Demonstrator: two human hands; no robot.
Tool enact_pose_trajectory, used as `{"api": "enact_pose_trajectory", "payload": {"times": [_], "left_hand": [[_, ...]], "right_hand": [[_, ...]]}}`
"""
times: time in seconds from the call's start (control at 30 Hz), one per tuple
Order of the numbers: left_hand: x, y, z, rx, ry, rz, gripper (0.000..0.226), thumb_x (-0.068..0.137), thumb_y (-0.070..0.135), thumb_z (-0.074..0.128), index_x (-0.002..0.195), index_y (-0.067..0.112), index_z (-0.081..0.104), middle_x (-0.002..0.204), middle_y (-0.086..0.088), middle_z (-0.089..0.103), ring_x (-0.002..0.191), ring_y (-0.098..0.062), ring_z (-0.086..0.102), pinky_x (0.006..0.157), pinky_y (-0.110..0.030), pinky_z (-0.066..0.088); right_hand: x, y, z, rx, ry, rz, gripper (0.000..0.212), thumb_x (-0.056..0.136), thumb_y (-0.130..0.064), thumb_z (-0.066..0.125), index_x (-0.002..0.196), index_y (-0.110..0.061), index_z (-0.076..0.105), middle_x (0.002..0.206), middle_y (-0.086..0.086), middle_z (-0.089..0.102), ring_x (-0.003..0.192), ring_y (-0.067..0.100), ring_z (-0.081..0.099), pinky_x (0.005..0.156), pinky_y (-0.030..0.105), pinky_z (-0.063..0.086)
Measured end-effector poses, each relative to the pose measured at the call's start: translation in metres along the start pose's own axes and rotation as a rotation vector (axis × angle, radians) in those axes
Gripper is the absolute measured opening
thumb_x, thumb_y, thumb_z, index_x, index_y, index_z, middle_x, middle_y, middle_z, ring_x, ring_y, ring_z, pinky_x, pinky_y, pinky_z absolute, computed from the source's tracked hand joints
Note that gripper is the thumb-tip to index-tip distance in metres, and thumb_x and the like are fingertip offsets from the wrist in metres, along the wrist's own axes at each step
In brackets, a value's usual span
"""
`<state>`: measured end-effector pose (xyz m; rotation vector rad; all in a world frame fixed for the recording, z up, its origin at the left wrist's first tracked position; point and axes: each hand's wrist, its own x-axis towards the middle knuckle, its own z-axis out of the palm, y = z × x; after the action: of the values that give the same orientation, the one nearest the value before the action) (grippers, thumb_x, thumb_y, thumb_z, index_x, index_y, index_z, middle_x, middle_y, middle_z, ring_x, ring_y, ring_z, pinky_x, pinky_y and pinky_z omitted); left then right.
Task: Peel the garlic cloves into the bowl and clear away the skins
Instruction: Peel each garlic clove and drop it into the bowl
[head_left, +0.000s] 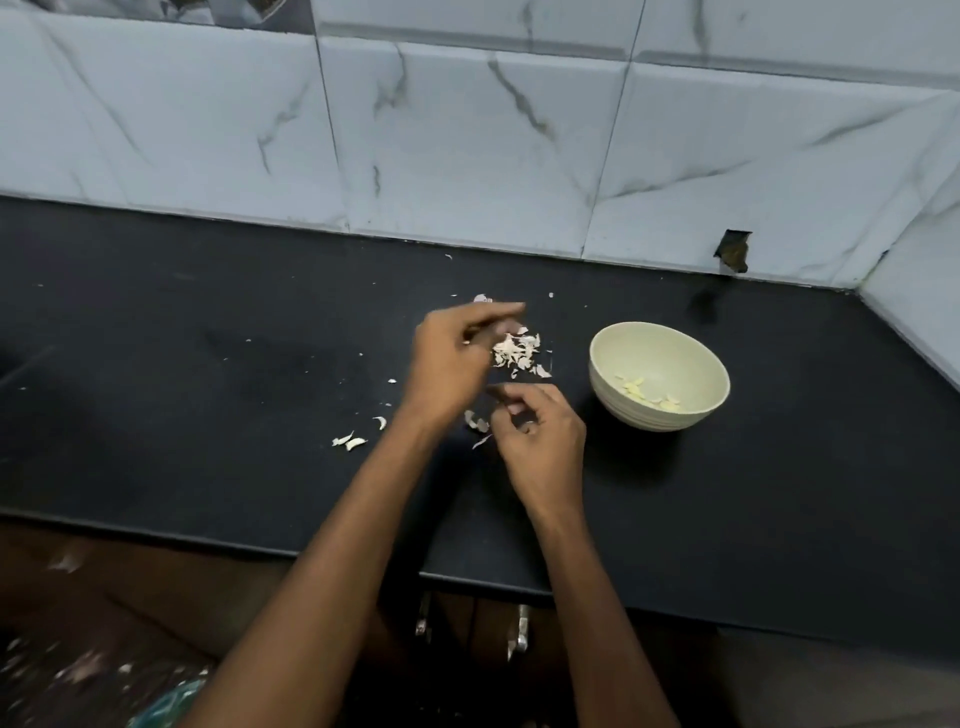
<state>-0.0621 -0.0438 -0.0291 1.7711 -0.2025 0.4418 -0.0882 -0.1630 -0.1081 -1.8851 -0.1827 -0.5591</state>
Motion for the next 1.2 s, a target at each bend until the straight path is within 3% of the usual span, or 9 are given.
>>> {"api": "enact_pose_trajectory", "payload": {"times": [0.13,0.27,0.4,0.5,0.67,0.8,0.97,1.1,1.2], "left_hand": [[-0.057,-0.041,-0.041,-0.069,0.165,-0.137,0.036,0.101,-0.006,0.057,0.128,0.014,0.069,0.11,-0.003,0.077,0.099,-0.005,0.071,0.091,-0.017,0.053],[-0.083,-0.068,-0.044,-0.073,0.271,-0.233,0.037,0.099,-0.005,0.059,0.124,0.019,0.073,0.113,-0.001,0.075,0.098,-0.009,0.071,0.091,-0.031,0.059],[-0.082,-0.071,-0.044,-0.04,0.216,-0.226,0.027,0.099,0.001,0.063,0.11,0.019,0.079,0.108,0.002,0.078,0.1,-0.011,0.073,0.093,-0.04,0.059],[-0.082,-0.07,-0.044,-0.046,0.198,-0.25,0.025,0.098,-0.001,0.064,0.108,0.015,0.08,0.104,0.004,0.079,0.098,-0.011,0.074,0.094,-0.04,0.06],[-0.077,-0.066,-0.037,-0.081,0.141,-0.212,0.023,0.1,0.006,0.064,0.113,0.019,0.078,0.101,0.005,0.078,0.079,-0.012,0.073,0.08,-0.036,0.062],[-0.071,-0.053,-0.022,-0.293,0.101,-0.267,0.018,0.097,0.01,0.071,0.115,0.006,0.073,0.081,-0.003,0.075,0.07,-0.015,0.068,0.064,-0.029,0.058],[-0.062,-0.056,-0.021,-0.385,0.111,-0.32,0.018,0.091,0.007,0.077,0.09,-0.01,0.07,0.071,-0.005,0.072,0.061,-0.009,0.062,0.059,-0.023,0.053],[-0.059,-0.06,-0.025,-0.455,0.157,-0.403,0.012,0.095,0.005,0.072,0.085,-0.001,0.07,0.071,-0.008,0.068,0.059,-0.009,0.058,0.059,-0.022,0.051],[-0.061,-0.065,-0.025,-0.416,0.165,-0.36,0.006,0.094,0.0,0.071,0.088,0.001,0.073,0.076,-0.009,0.071,0.064,-0.011,0.062,0.063,-0.025,0.054]], "right_hand": [[0.0,0.005,0.006,-0.107,-0.099,-0.024,0.02,0.084,-0.009,0.08,0.094,-0.026,0.08,0.087,-0.008,0.065,0.074,0.006,0.063,0.073,0.017,0.051],[-0.001,0.005,0.01,-0.257,-0.197,-0.005,0.009,0.08,-0.026,0.087,0.087,-0.027,0.081,0.083,-0.008,0.065,0.071,0.004,0.064,0.077,0.024,0.054],[-0.002,0.0,0.01,-0.324,-0.224,-0.001,0.006,0.082,-0.03,0.087,0.082,-0.028,0.081,0.078,-0.008,0.063,0.072,0.006,0.062,0.077,0.031,0.055],[0.0,0.0,0.008,-0.334,-0.229,0.003,0.009,0.087,-0.028,0.081,0.08,-0.025,0.078,0.078,-0.008,0.063,0.071,0.007,0.061,0.077,0.033,0.055],[0.001,-0.005,0.001,-0.051,-0.173,0.062,0.004,0.095,-0.026,0.076,0.091,-0.025,0.076,0.094,-0.005,0.071,0.08,0.008,0.067,0.077,0.022,0.052],[-0.002,-0.005,0.0,-0.07,-0.219,-0.054,0.008,0.094,-0.012,0.074,0.097,-0.019,0.076,0.098,-0.006,0.072,0.085,0.009,0.069,0.077,0.021,0.053],[-0.002,-0.006,0.002,-0.083,-0.201,-0.098,0.008,0.094,-0.01,0.074,0.096,-0.017,0.076,0.094,-0.008,0.074,0.086,0.004,0.068,0.077,0.017,0.05],[-0.002,-0.004,0.003,0.056,-0.206,0.025,0.005,0.101,-0.015,0.067,0.099,-0.018,0.071,0.091,-0.005,0.076,0.085,0.012,0.072,0.079,0.03,0.056],[-0.001,-0.005,0.0,0.176,-0.173,0.084,0.003,0.099,-0.015,0.071,0.099,-0.015,0.074,0.09,-0.003,0.078,0.083,0.009,0.072,0.075,0.025,0.054]]}}
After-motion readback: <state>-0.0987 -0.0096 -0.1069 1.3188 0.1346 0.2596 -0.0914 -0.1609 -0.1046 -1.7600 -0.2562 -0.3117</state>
